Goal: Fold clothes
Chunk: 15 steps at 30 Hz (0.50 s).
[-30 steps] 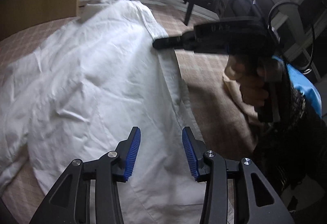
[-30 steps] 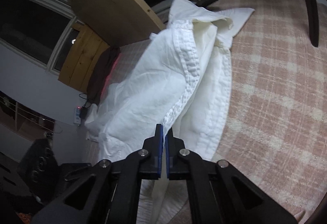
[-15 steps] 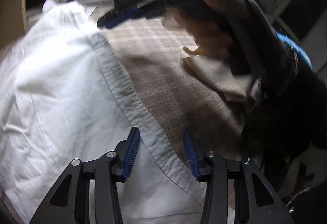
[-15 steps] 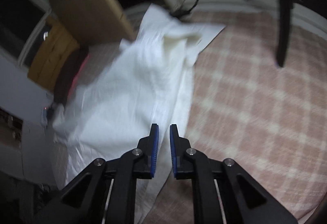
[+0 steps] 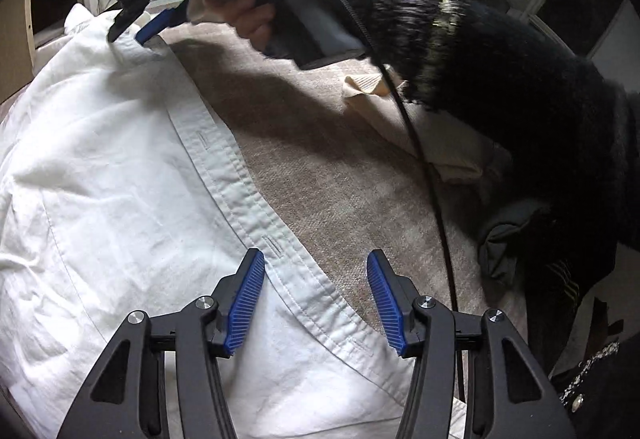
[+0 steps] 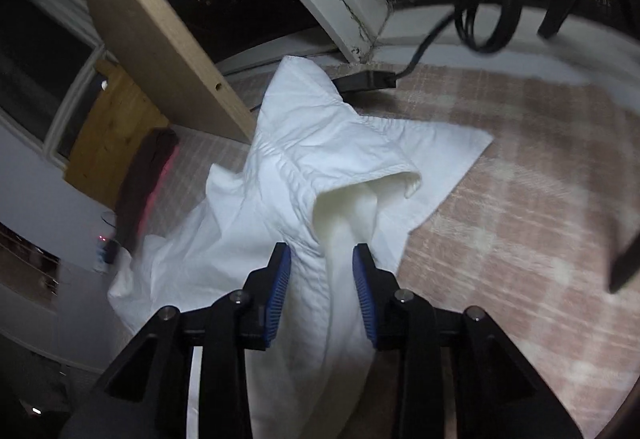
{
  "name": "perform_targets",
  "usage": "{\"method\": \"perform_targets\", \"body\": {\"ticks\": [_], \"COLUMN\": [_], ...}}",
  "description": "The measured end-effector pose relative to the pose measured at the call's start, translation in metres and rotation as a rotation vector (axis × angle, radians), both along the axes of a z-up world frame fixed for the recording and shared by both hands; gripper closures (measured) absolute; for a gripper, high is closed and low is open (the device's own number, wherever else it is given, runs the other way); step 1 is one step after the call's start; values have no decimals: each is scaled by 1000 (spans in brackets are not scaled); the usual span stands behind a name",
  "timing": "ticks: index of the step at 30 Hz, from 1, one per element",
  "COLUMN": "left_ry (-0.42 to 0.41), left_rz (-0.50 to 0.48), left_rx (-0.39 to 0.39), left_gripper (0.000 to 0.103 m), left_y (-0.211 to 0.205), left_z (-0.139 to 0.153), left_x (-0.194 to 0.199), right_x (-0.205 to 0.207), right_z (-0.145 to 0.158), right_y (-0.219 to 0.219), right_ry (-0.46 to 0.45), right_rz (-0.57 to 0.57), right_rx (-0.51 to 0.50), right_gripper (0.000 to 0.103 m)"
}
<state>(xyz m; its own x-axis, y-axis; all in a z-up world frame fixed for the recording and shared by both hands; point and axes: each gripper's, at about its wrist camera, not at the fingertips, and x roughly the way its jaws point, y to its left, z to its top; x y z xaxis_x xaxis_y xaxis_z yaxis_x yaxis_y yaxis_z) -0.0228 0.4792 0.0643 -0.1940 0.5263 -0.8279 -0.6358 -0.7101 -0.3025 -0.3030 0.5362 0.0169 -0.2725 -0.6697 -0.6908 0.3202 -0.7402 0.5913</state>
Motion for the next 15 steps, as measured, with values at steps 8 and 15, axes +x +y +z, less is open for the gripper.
{"method": "perform_targets", "body": {"ticks": [8, 15], "left_ry": [-3, -50], "left_rz": [1, 39], "left_rx": [35, 22], "left_gripper": [51, 55], "left_y": [-3, -18], "left_z": [-1, 12], "left_x": [-3, 3], "right_x": [34, 39], "right_z": [46, 42], "right_y": [-6, -12], "right_ry": [287, 180], "right_rz": [-55, -27], "right_rx": [229, 312], "right_gripper": [98, 84]}}
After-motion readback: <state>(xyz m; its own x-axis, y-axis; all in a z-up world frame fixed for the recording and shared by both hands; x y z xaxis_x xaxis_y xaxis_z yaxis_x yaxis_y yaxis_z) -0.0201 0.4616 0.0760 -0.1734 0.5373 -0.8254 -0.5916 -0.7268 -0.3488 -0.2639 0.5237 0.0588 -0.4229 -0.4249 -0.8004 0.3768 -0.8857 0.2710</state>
